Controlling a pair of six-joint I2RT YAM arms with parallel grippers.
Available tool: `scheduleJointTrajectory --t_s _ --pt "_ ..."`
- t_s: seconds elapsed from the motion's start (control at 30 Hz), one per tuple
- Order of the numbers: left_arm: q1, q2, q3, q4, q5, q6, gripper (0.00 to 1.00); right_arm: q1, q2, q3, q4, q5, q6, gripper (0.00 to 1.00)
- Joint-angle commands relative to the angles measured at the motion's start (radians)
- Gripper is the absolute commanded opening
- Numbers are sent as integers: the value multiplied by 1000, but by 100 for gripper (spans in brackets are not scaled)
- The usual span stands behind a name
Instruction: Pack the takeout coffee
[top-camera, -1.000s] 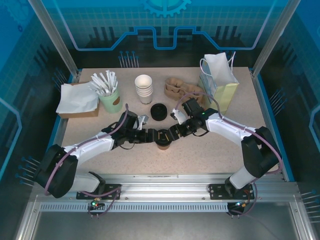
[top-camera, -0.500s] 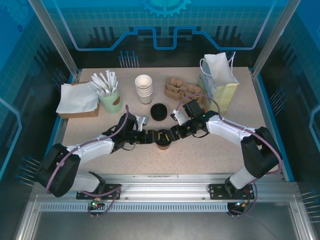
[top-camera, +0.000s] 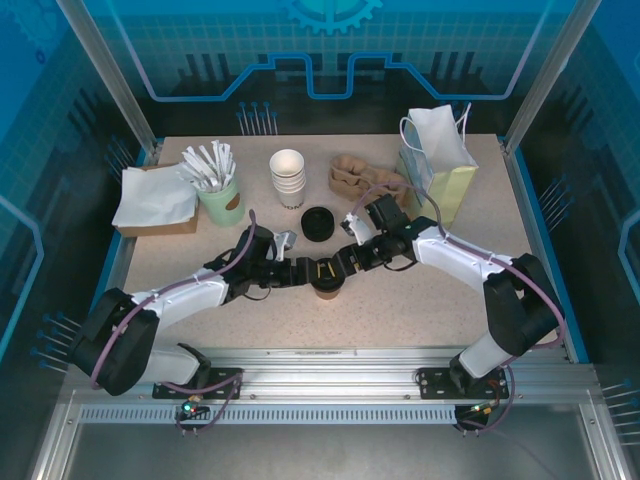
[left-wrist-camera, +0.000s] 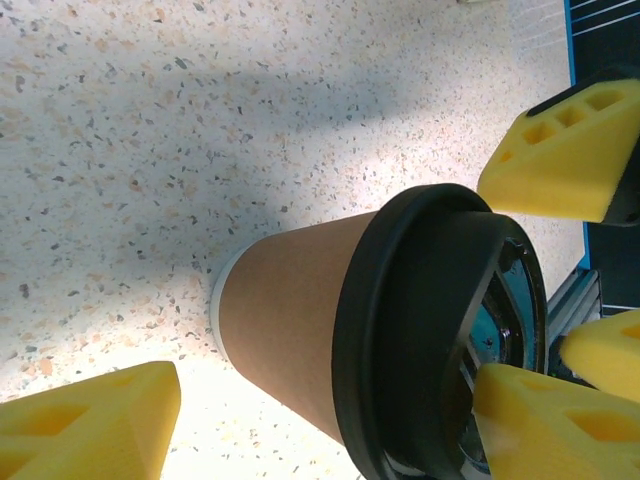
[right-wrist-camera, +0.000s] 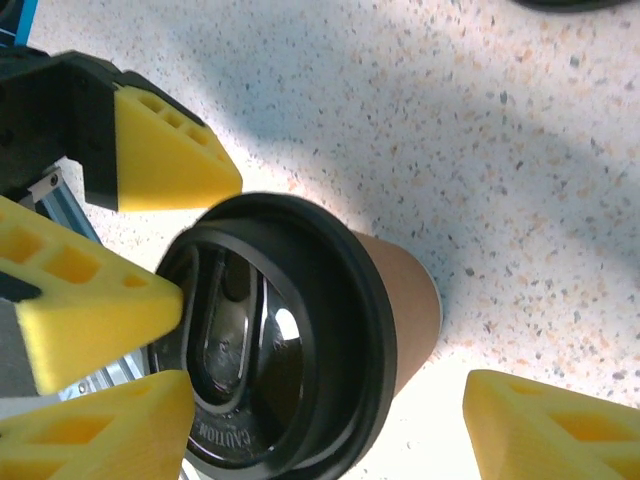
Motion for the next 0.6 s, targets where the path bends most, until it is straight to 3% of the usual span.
scheduleJointTrajectory --t_s 0.0,0.33,0.57 --pt "-5 -37 34 -57 -24 -24 80 -13 -22 33 -29 4 11 76" --pt "13 -181 46 -115 -87 -3 86 -20 -193 -37 -121 108 -51 89" --pt "32 -207 48 -184 10 47 86 -23 -213 -69 -81 65 7 92"
